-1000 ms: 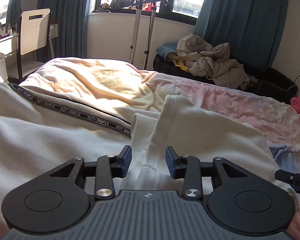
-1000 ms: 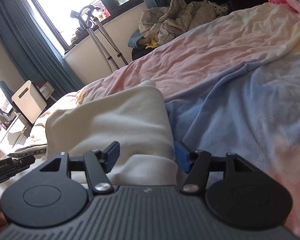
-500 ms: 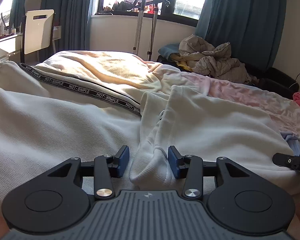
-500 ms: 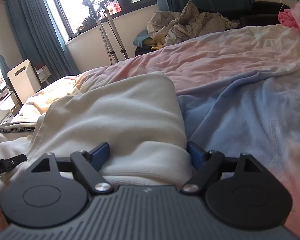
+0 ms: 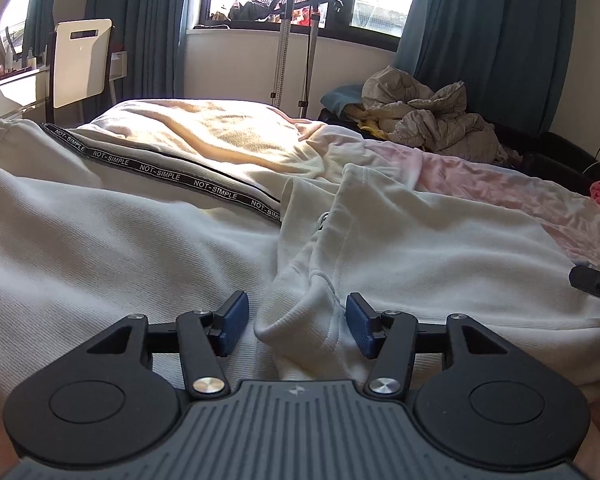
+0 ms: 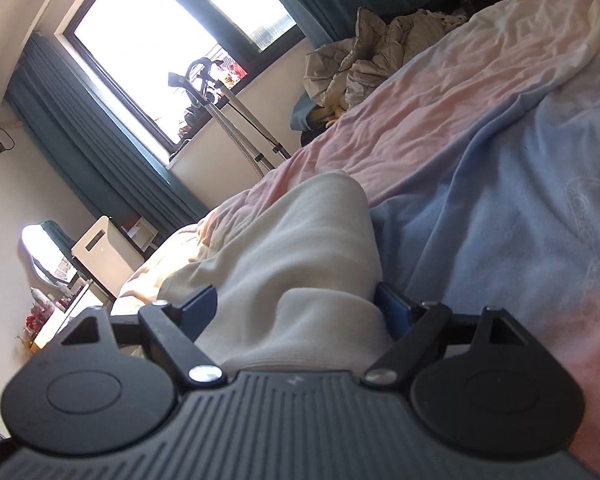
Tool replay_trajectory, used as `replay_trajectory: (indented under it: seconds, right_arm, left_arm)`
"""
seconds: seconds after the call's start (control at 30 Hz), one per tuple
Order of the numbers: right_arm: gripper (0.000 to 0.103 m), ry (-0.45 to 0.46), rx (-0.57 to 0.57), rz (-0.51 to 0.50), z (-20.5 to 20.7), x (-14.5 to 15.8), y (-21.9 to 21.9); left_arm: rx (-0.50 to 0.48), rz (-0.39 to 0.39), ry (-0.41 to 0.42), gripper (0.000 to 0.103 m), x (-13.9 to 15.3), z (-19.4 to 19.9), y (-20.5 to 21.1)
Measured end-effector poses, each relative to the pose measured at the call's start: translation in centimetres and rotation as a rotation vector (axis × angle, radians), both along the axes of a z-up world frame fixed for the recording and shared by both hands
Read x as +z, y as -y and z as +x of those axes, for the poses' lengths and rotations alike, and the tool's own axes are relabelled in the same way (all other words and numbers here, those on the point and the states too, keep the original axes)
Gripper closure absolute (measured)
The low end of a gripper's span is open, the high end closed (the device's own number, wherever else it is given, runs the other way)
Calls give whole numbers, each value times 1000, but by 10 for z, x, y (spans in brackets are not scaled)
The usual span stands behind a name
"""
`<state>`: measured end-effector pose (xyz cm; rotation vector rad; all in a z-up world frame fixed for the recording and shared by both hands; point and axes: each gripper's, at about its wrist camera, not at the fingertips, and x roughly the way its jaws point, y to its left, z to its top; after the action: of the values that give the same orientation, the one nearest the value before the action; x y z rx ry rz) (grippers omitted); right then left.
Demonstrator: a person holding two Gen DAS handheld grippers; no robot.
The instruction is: Fold clothes
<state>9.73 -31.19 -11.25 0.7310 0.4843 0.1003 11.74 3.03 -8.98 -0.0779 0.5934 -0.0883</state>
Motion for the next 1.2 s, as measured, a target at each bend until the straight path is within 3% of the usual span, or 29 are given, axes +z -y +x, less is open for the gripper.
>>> replay_trajectory:
  seconds: [0.1,0.2,0.4,0.57,0.7,0.8,0.87,0.93,1.03,1.1,1.17,1.2]
  right_arm:
    - [21,-56,-18,16,4,-6,1]
    - [19,-35,12,19,3,1,-7]
    - [16,117,51,19,-5,23,-13]
    - [17,-66,20,84,11,-9,-3]
    - [19,-60,27,64,11,13,-15]
    - [16,55,50,63,5,34,-19]
    - [15,38,37,101,7,29,-15]
    - [15,-48,20,116,14,14,-11]
    - [31,-194,20,118,25,-6,-6]
    - [42,-172,10,128,21,3,-5]
    - [65,-149,2,121,17,16,-5]
    - [69,-142,-2,109,15,23,-5]
  left_arm:
    - [-5,9,15,42,-2,-1,1]
    - [-2,8,17,40,-3,0,1]
    - [3,17,22,39,-5,1,3]
    - [-1,26,40,36,-7,-1,6]
    - [5,23,48,36,-9,-2,6]
    - [9,20,49,35,-11,-1,5]
    - [7,25,58,34,-12,-1,6]
    - [3,33,65,32,-12,-2,8]
    - [-6,49,75,31,-12,-3,9]
    - [-4,50,80,30,-13,-3,9]
    - [-10,51,89,29,-12,-5,9]
    - [-12,47,95,28,-10,-6,8]
